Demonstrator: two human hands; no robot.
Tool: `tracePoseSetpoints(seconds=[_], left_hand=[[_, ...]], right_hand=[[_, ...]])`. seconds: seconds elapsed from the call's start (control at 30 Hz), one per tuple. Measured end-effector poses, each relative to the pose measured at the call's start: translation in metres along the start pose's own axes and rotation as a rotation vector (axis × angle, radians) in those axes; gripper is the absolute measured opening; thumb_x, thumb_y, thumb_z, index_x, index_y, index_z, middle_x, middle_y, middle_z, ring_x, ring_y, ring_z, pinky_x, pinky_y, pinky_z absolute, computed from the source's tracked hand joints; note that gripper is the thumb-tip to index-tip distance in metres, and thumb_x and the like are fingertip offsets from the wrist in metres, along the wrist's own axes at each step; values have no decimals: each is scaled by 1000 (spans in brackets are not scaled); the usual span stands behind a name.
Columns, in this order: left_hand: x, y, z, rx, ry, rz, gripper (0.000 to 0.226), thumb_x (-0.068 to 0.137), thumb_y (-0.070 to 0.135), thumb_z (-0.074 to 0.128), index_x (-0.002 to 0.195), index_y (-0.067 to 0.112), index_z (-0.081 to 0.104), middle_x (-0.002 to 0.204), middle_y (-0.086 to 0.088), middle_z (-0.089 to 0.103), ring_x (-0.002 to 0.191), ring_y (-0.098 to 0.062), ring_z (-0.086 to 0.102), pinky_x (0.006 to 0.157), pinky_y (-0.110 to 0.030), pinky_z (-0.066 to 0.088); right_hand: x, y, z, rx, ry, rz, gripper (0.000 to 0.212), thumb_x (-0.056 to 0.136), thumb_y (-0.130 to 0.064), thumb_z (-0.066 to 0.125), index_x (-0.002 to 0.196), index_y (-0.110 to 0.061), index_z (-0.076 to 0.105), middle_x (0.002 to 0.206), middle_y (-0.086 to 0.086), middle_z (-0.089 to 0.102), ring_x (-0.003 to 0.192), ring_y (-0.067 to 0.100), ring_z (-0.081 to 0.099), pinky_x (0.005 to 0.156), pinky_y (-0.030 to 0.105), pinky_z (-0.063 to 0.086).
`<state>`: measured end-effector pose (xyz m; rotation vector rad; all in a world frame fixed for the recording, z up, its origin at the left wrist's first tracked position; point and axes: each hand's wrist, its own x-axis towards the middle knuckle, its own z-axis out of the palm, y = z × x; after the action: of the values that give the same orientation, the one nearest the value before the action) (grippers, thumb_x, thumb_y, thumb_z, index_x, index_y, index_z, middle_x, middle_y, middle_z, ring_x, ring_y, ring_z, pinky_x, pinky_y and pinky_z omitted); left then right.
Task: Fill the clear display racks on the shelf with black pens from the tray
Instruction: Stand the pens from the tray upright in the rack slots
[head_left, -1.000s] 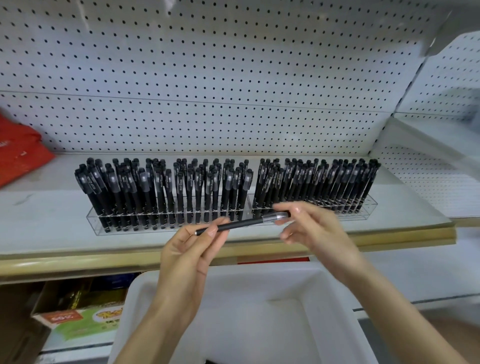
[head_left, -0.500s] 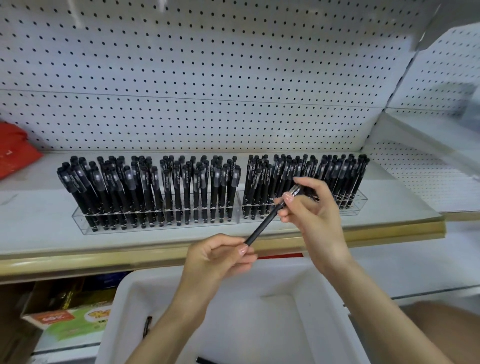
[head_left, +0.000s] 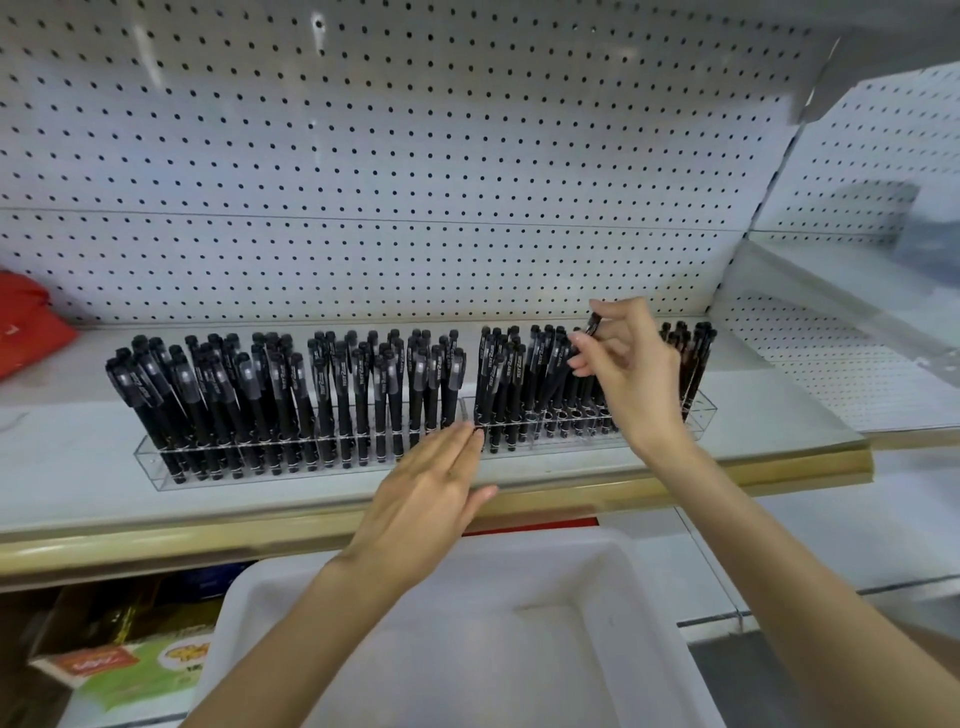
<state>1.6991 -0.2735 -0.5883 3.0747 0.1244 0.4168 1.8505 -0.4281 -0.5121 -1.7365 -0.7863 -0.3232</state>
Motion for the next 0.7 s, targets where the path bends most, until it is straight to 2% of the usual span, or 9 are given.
tracePoseSetpoints(seconds=[0.1, 0.27, 0.37, 0.47, 0.53, 0.63, 0.7], left_hand=[[3, -1, 2, 12, -60, 7, 64, 93, 48, 29, 127, 5, 60, 132, -12, 59, 122, -22, 57, 104, -38, 40], [5, -3, 8, 31, -79, 33, 65, 94, 50, 27, 129, 5, 58, 135, -12, 57, 125, -22, 55, 106, -39, 39], [6, -4, 8, 43, -68, 26, 66, 94, 51, 25, 130, 5, 57, 137, -12, 55, 127, -22, 53, 107, -38, 37], [7, -2, 5, -18, -76, 42, 79, 91, 56, 9, 144, 6, 39, 153, -11, 34, 142, -20, 31, 116, -33, 14], [8, -1, 4, -61, -67, 40, 86, 86, 59, -1, 149, 7, 28, 157, -8, 23, 147, -18, 19, 116, -29, 2], [10, -1, 5, -3, -83, 35, 79, 92, 55, 10, 140, 3, 45, 148, -13, 43, 139, -22, 38, 113, -35, 15], [10, -2, 5, -18, -71, 46, 81, 92, 56, 8, 140, 3, 45, 148, -13, 42, 139, -22, 38, 113, -33, 15]], right_hand=[[-1, 7, 5, -35, -38, -12, 25, 90, -10, 63, 110, -14, 51, 84, -7, 59, 66, 4, 66, 66, 18, 56], [0, 17, 10, -105, -146, 9, 18, 92, -14, 63, 106, -17, 53, 82, 0, 64, 68, 5, 67, 68, 21, 57], [1, 21, 12, -146, -158, 13, 19, 92, -14, 63, 109, -9, 59, 84, -2, 64, 69, 5, 66, 69, 20, 57], [5, 21, 12, -190, -165, -20, 17, 91, -10, 63, 107, -5, 64, 83, -3, 65, 68, 1, 65, 68, 16, 56], [4, 21, 13, -243, -206, -55, 19, 91, -8, 63, 110, -4, 66, 88, 4, 66, 73, 6, 66, 71, 23, 58], [4, 22, 11, -314, -210, -96, 25, 91, -12, 64, 115, -8, 68, 93, 4, 62, 76, 16, 63, 74, 32, 58], [4, 20, 7, -338, -207, -91, 26, 91, -16, 63, 116, -11, 68, 92, 1, 59, 74, 15, 61, 77, 33, 57]])
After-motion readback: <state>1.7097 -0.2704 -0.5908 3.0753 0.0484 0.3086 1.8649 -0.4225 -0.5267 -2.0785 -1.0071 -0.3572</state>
